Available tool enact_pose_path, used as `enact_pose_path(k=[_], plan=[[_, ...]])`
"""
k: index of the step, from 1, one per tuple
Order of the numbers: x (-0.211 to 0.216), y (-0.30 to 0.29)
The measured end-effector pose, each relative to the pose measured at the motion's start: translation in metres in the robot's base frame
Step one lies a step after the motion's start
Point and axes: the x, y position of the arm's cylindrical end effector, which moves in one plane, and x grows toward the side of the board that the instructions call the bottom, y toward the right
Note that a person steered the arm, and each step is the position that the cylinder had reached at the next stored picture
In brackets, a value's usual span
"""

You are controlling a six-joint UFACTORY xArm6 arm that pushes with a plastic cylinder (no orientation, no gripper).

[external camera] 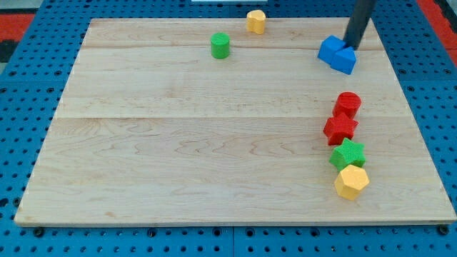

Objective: Move the blue triangle to the top of the red circle

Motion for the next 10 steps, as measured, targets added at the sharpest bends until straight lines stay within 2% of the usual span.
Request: enact_pose_path(k=[2,3,4,6,8,10], plan=[[0.043,-0.007],[0.053,0.014],[0.063,0.071],[0.088,0.062],[0.089,0.024],[0.089,0.016]])
